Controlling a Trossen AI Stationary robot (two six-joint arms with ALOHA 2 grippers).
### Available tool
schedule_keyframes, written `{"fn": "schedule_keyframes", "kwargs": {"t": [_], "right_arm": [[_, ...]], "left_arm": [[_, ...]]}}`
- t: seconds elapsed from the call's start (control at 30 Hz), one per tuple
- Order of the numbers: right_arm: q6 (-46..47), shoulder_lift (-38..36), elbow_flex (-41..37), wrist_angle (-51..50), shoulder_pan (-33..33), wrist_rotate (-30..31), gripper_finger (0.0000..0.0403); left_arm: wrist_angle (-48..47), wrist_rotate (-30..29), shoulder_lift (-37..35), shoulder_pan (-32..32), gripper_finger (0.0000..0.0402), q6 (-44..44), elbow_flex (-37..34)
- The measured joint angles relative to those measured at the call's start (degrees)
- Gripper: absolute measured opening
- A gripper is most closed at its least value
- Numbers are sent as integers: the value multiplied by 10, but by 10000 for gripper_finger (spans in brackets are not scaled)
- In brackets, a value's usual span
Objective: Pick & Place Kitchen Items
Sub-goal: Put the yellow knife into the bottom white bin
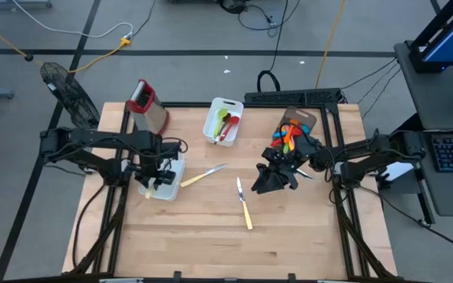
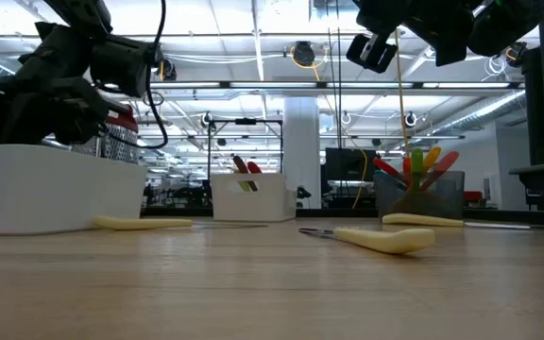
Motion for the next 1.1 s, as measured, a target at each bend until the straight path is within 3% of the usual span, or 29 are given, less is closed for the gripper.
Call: {"fn": "schedule_keyframes", "kwargs": {"t": [0.4,0.67,0.8,1.1], "right_arm": [[-5,0,0,-16,0,39,155],[-11,0,0,-14,0,45,155],[-46,0,0,-9,0,50,155],[-83,0,0,-8,18,149,155]], "left_arm": [[4,-78,-135,-4,172,-85,68],[12,-173,-208,-29,173,-94,108],[65,-227,-241,-44,173,-34,108],[260,-311,-304,-96,173,162,108]]}}
